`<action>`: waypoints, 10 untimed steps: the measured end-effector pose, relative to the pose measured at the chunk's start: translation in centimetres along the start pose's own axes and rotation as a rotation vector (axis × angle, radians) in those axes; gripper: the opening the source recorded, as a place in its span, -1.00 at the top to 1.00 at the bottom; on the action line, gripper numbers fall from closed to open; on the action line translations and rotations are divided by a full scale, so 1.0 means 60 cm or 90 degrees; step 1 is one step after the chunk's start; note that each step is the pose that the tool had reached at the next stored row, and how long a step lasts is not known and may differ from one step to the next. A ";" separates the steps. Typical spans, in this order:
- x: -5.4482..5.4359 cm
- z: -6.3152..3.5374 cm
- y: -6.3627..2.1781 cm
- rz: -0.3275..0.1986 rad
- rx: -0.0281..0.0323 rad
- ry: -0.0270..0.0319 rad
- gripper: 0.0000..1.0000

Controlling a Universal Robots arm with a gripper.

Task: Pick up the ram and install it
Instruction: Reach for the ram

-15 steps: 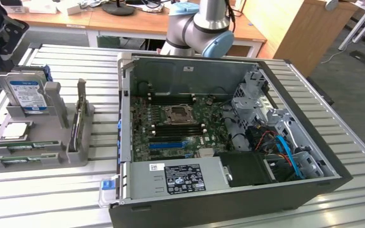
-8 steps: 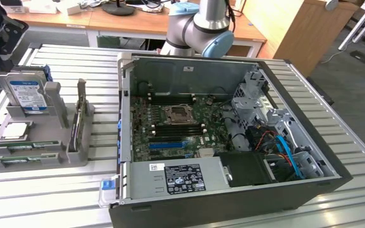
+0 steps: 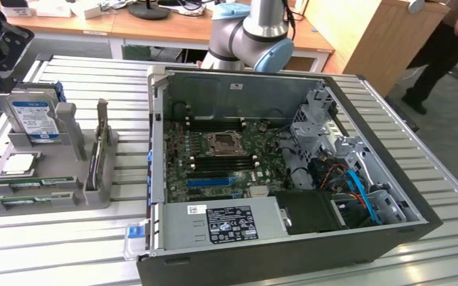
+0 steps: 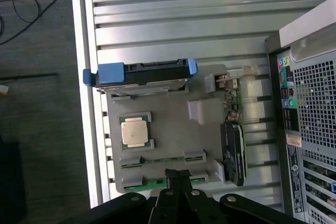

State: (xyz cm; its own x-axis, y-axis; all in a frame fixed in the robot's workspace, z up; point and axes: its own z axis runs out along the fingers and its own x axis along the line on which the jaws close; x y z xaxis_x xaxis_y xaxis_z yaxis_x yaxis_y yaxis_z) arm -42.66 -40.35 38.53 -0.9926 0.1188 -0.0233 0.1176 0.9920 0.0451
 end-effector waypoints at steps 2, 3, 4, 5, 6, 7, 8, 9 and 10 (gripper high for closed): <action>-0.001 0.000 -0.004 0.000 0.0000 0.0000 0.79; -0.001 0.000 -0.006 0.000 0.0000 0.0001 0.79; -0.001 0.000 -0.007 0.000 0.0000 0.0000 0.79; -0.001 0.000 -0.009 0.000 0.0000 0.0000 0.79; -0.001 -0.001 -0.011 0.000 0.0000 0.0000 0.79; -0.002 -0.001 -0.014 0.000 0.0000 0.0000 0.79; -0.002 -0.001 -0.016 0.000 0.0000 0.0000 0.79; -0.002 -0.001 -0.019 0.000 0.0000 0.0000 0.79; -0.003 -0.001 -0.021 0.000 0.0000 0.0000 0.79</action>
State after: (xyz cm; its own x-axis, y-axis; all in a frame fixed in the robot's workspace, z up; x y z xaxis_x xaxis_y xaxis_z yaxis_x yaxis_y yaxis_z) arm -42.65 -41.60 38.53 -0.9927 0.1186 -0.0233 0.1175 0.9920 0.0451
